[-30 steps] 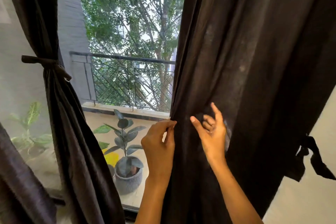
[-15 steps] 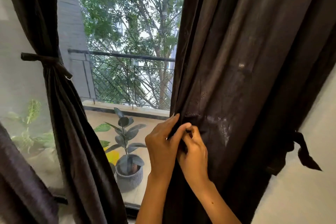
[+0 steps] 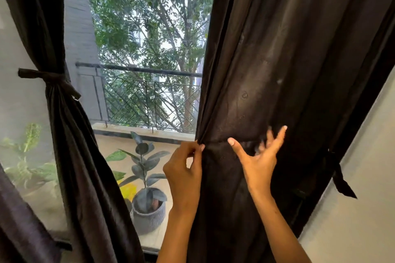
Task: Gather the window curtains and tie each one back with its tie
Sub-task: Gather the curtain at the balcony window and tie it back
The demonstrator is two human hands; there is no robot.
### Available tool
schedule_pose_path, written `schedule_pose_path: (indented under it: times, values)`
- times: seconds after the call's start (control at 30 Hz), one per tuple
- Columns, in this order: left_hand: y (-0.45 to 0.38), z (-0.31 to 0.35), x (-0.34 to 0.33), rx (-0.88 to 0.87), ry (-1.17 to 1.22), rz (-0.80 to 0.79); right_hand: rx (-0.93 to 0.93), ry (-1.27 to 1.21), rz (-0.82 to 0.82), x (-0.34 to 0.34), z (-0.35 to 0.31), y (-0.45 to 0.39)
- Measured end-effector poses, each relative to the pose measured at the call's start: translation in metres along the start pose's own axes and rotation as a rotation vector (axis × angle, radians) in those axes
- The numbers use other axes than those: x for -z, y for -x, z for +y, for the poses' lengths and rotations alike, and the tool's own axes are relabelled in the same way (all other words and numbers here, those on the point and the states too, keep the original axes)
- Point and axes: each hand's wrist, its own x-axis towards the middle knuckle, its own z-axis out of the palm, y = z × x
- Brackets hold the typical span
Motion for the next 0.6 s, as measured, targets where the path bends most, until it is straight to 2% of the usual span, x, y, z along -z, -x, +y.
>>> schedule_pose_path:
  times: [0.07,0.2,0.23,0.33,0.47,0.6]
  values:
    - [0.000,-0.003,-0.001,-0.045,-0.030,-0.013,0.008,0.023,-0.036,-0.006,0.000,0.003]
    - [0.003,-0.006,-0.003,-0.070,-0.032,-0.034,0.439,0.315,0.033,-0.015,0.003,0.025]
    - [0.003,-0.006,-0.003,-0.066,-0.028,-0.040,0.488,0.344,0.025,-0.017,0.003,0.033]
    - [0.005,-0.004,-0.003,-0.081,0.001,-0.056,0.480,0.425,-0.090,-0.023,0.005,0.053]
    - [0.010,0.000,-0.006,-0.076,0.015,-0.077,0.327,0.517,-0.255,-0.026,0.006,0.063]
    - [0.008,-0.003,-0.006,-0.013,0.035,-0.040,0.442,0.474,-0.452,-0.015,0.005,0.057]
